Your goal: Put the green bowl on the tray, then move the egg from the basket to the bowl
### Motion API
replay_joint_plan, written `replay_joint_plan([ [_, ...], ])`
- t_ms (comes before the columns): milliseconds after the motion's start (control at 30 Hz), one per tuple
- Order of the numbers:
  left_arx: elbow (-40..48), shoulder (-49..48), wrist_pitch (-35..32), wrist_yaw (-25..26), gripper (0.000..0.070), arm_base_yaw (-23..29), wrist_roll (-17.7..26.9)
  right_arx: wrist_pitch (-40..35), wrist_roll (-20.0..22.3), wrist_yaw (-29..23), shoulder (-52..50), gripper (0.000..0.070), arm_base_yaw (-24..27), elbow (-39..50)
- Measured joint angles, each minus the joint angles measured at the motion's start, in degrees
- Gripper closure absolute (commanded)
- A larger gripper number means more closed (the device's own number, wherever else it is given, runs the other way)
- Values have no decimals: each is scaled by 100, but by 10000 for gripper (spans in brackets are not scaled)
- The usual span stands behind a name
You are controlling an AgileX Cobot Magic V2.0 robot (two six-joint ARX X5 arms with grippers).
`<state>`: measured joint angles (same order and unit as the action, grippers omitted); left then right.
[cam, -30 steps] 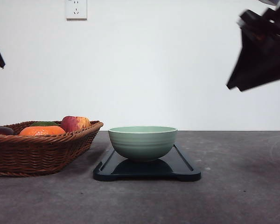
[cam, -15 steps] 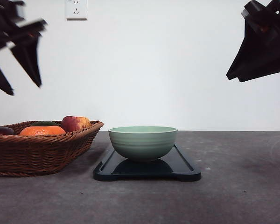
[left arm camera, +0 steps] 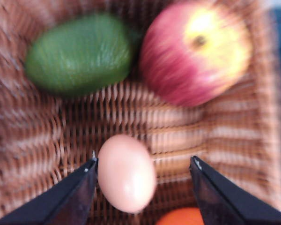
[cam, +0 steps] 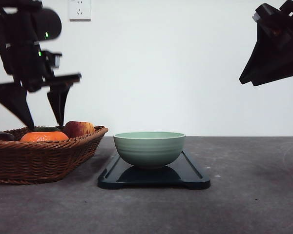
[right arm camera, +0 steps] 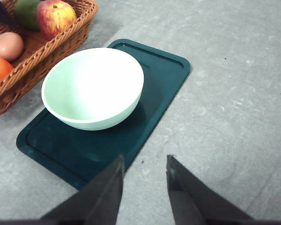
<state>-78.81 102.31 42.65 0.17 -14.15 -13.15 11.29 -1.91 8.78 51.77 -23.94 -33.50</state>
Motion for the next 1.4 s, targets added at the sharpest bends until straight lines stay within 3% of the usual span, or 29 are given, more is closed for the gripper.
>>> replay_joint_plan([
  [533, 0, 536, -34, -140, 309, 0, -61, 0, 0, 0, 0, 522, 0, 0],
  [633, 0, 536, -33, -147, 352, 0, -61, 0, 0, 2, 0, 522, 0, 0],
  [767, 0, 536, -43, -152, 503, 0, -61, 0, 0, 2, 0, 522, 0, 0],
  [833, 0, 536, -47, -154, 533, 2, -63, 0, 0, 6, 0, 522, 0, 0],
  [1200, 0, 472, -83, -154, 553, 2, -6, 0, 0, 15, 0, 522, 0, 0],
  [1400, 0, -182, -139, -148, 553, -7, 31, 0, 0, 15, 0, 522, 0, 0],
])
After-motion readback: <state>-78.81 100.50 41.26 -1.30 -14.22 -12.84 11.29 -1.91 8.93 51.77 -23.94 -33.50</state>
